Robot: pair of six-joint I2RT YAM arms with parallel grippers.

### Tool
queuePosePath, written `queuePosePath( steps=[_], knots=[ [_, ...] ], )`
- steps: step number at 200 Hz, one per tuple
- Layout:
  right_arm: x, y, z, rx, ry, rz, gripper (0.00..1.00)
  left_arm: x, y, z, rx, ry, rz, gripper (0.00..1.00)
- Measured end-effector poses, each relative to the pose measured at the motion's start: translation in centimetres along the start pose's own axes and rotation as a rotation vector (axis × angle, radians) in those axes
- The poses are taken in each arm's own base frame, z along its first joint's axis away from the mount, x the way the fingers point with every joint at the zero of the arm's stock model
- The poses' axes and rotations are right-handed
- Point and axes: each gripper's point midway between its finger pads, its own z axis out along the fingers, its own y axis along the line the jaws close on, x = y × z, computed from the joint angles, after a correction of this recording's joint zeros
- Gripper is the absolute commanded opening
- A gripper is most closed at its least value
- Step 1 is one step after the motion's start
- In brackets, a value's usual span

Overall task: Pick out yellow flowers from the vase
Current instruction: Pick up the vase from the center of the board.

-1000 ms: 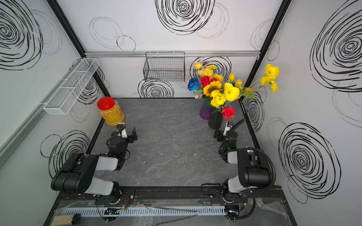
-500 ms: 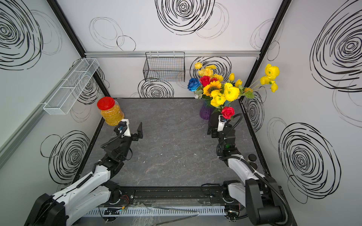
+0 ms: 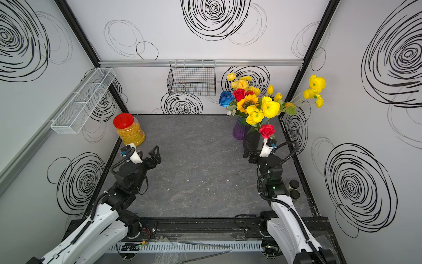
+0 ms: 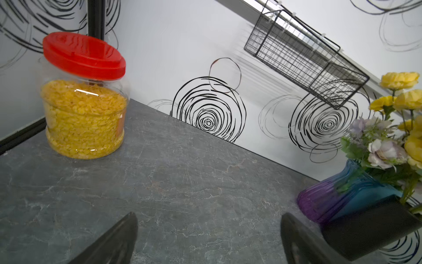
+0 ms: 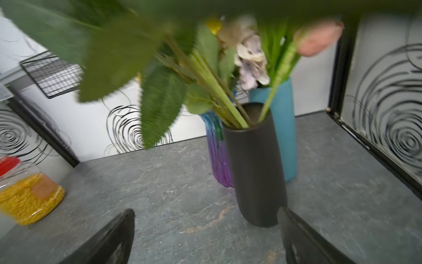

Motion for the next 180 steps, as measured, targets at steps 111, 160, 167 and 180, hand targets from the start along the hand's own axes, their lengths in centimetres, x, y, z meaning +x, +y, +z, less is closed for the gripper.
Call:
queuePosePath(
  steps=[111, 160, 167, 180],
  knots=[
    [3.8, -4.8, 5.8, 0.129, 0.087, -0.098, 1.0, 6.3, 0.6, -1.0, 0.133, 0.032, 0.062, 0.99],
    [2.4, -4.4, 9.2, 0.092, 0.045, -0.217, 1.0, 6.3, 1.1, -2.2, 0.146, -0.053, 0.142, 0.99],
    [2.3, -4.4, 9.5, 0.09, 0.042, -0.228, 1.0, 5.7, 0.8, -2.4, 0.155, -0.078, 0.139, 0.99],
    [2.2, -4.7, 10.1, 0.086, 0.035, -0.243, 1.0, 4.4, 0.5, -2.8, 0.166, -0.132, 0.129, 0.99]
  ],
)
